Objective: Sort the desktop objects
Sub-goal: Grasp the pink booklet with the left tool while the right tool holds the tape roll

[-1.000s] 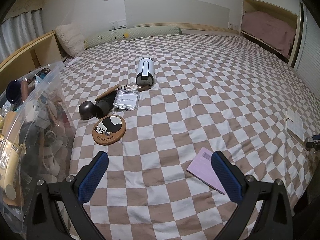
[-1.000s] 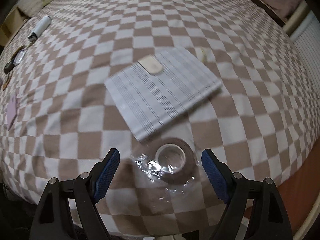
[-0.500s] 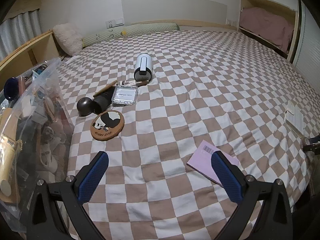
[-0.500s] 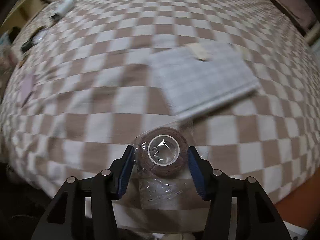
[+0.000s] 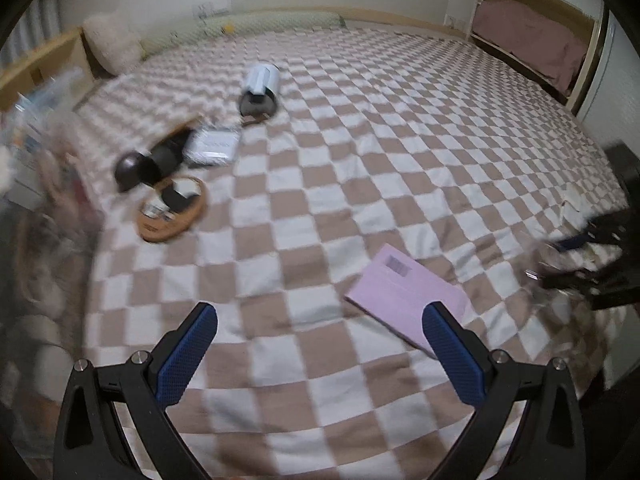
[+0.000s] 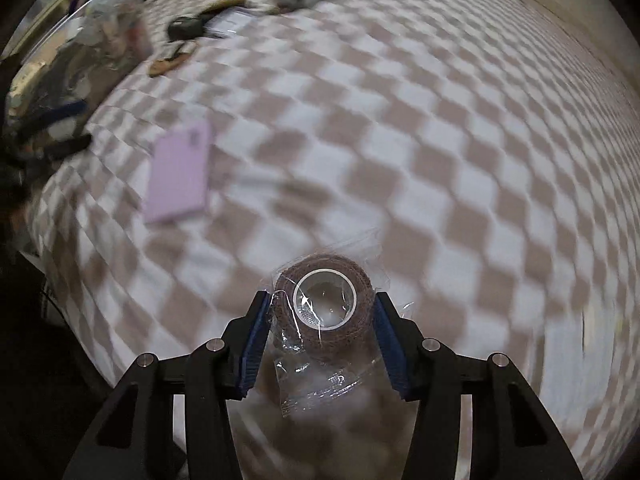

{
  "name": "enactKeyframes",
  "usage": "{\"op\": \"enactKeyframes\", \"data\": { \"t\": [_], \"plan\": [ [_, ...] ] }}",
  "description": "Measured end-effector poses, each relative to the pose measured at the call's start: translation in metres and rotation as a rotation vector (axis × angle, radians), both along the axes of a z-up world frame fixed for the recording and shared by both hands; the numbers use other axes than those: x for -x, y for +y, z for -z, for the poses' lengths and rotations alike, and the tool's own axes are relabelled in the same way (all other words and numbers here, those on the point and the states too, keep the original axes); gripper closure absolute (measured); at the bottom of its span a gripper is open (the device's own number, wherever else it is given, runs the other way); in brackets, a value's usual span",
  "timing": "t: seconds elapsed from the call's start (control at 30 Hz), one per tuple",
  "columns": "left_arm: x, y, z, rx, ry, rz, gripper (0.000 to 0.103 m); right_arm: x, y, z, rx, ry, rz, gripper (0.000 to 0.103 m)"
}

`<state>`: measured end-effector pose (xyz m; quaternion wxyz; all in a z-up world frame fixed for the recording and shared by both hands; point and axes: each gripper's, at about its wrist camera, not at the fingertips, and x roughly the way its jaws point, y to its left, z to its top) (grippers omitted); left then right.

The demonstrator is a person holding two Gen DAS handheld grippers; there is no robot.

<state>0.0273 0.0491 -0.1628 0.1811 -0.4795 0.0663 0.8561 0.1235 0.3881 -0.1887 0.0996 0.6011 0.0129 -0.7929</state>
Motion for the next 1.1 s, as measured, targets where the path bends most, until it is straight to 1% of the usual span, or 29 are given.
{"op": "enactKeyframes", "data": {
  "t": [0.07, 0.13, 0.17, 0.23, 0.27, 0.33, 0.43, 0.53, 0.73, 0.87, 0.9, 1.0, 1.07, 1.1],
  "plan": [
    [0.003, 0.009, 0.011, -0.016, -0.042, 0.018, 0.002, 0.021, -0.020, -0.004, -0.014, 0.018, -0.060, 0.051],
    [0.006, 0.017, 0.021, 0.003, -0.066, 0.018, 0.002, 0.034, -0.034, -0.008, -0.015, 0.034, -0.114, 0.051],
    [0.008, 0.020, 0.026, 0.017, -0.075, 0.017, 0.002, 0.031, -0.032, -0.012, -0.012, 0.041, -0.139, 0.051],
    [0.011, 0.024, 0.035, 0.033, -0.091, 0.021, 0.007, 0.037, -0.045, -0.013, -0.006, 0.050, -0.190, 0.051],
    [0.013, 0.026, 0.039, 0.040, -0.099, 0.022, 0.009, 0.041, -0.056, -0.010, -0.005, 0.051, -0.211, 0.051],
    [0.016, 0.025, 0.044, 0.042, -0.110, 0.017, 0.009, 0.043, -0.066, -0.002, -0.007, 0.050, -0.239, 0.051],
    [0.023, 0.023, 0.052, 0.023, -0.136, 0.004, 0.009, 0.038, -0.069, 0.014, -0.034, 0.033, -0.257, 0.051],
    [0.029, 0.021, 0.060, -0.009, -0.162, 0.001, 0.009, 0.033, -0.068, 0.022, -0.051, 0.033, -0.268, 0.051],
    [0.034, 0.024, 0.063, -0.057, -0.155, -0.002, 0.009, 0.030, -0.060, 0.029, -0.023, 0.024, -0.257, 0.051],
    [0.032, 0.033, 0.063, -0.054, -0.150, 0.013, 0.010, 0.029, -0.059, 0.029, -0.009, 0.029, -0.255, 0.051],
    [0.031, 0.036, 0.062, -0.055, -0.149, 0.023, 0.019, 0.029, -0.060, 0.029, -0.007, 0.031, -0.256, 0.051],
    [0.028, 0.042, 0.060, -0.060, -0.147, 0.051, 0.037, 0.028, -0.058, 0.028, -0.006, 0.036, -0.260, 0.051],
    [0.031, 0.044, 0.060, -0.082, -0.159, 0.061, 0.046, 0.026, -0.057, 0.028, -0.006, 0.035, -0.260, 0.051],
    [0.032, 0.045, 0.060, -0.089, -0.162, 0.062, 0.047, 0.025, -0.057, 0.028, -0.007, 0.035, -0.262, 0.051]
  ]
}}
